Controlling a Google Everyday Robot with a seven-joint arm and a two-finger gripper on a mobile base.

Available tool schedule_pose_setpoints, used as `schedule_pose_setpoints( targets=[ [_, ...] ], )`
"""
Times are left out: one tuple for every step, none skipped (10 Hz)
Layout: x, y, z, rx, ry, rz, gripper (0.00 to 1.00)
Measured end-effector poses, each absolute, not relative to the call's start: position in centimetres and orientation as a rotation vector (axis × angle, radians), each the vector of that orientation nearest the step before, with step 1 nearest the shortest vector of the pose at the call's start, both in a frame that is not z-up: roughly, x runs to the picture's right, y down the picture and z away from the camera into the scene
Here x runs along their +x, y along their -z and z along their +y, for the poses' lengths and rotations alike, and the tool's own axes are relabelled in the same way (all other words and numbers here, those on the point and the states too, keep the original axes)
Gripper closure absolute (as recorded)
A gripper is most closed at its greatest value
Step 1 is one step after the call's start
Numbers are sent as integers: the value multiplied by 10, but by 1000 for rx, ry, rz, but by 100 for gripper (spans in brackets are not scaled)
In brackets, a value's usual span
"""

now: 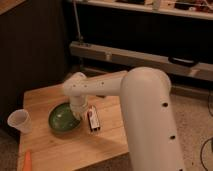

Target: Drag the ceramic bowl in a circle

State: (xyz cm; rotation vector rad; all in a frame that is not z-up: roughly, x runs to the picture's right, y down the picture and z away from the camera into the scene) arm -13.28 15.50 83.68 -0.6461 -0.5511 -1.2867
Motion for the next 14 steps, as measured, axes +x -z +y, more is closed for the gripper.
schedule_pose_setpoints(
  targets=[
    [-124, -838, 153, -653, 1270, -535, 86],
    [-113, -833, 156, -668, 1264, -519, 86],
    [-99, -824, 162, -686, 1263, -504, 86],
    [-88, -814, 168, -702, 1265, -496, 86],
    [-78, -800, 176, -716, 1267, -494, 86],
    [-73, -789, 182, -724, 1270, -496, 86],
    [-69, -774, 190, -732, 1274, -505, 86],
    [-72, -759, 202, -742, 1291, -526, 86],
    [-79, -750, 214, -749, 1311, -551, 86],
    [-86, -742, 225, -753, 1329, -574, 86],
    [-95, -732, 237, -754, 1360, -602, 86],
    [-109, -722, 250, -753, 1404, -637, 86],
    [-126, -717, 258, -739, 1438, -663, 86],
    [-146, -716, 261, -723, 1476, -681, 86]
  ],
)
